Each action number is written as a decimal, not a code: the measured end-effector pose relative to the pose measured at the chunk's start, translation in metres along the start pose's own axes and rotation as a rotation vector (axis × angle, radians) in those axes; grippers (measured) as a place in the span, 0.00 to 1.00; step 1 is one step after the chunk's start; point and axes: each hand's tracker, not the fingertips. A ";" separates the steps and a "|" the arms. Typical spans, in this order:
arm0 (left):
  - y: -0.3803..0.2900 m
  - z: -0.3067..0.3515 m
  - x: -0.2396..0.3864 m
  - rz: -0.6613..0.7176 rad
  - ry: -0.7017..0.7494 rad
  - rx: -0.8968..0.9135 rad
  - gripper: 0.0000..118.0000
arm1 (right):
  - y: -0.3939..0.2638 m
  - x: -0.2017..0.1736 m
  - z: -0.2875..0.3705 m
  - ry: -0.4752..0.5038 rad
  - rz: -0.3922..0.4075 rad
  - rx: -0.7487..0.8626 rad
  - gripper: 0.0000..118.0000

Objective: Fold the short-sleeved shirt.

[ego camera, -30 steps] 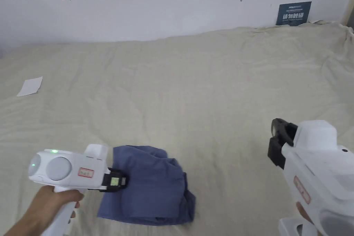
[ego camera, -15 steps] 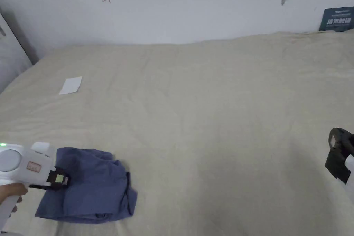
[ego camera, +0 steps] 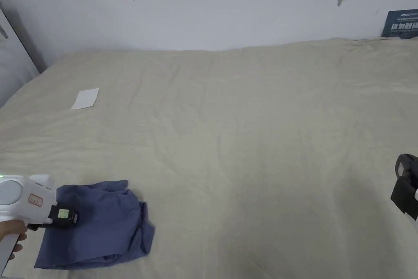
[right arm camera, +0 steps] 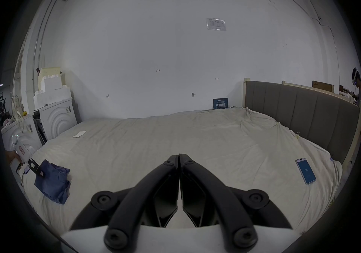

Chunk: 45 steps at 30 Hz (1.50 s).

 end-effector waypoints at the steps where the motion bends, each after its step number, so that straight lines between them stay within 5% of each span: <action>1: 0.000 0.001 -0.001 0.008 0.007 0.005 0.80 | 0.000 0.000 0.000 0.002 0.001 0.000 0.00; 4: 0.000 0.002 -0.004 0.020 0.024 0.011 0.98 | 0.001 0.000 0.001 0.010 0.005 0.004 0.00; 16: -0.001 0.072 -0.012 0.143 0.014 0.325 0.96 | 0.014 0.005 0.006 0.033 0.015 0.035 0.00; 18: -0.002 0.087 -0.010 0.159 0.014 0.426 0.85 | 0.019 0.006 0.007 0.035 0.025 0.052 0.00; 21: -0.007 0.108 0.003 0.161 0.029 0.541 0.53 | 0.027 0.007 0.011 0.037 0.040 0.077 0.00; 24: -0.017 0.125 0.028 0.142 0.081 0.665 0.45 | 0.033 0.012 0.014 0.042 0.045 0.098 0.00; 28: -0.029 0.144 0.062 0.107 0.096 0.792 0.15 | 0.039 0.019 0.016 0.046 0.043 0.124 0.00; 32: -0.045 0.159 0.107 0.044 0.132 0.899 0.02 | 0.042 0.025 0.019 0.041 0.045 0.151 0.00; 45: -0.086 0.156 0.240 -0.029 0.179 1.260 0.00 | 0.035 0.027 0.029 0.008 0.076 0.241 0.00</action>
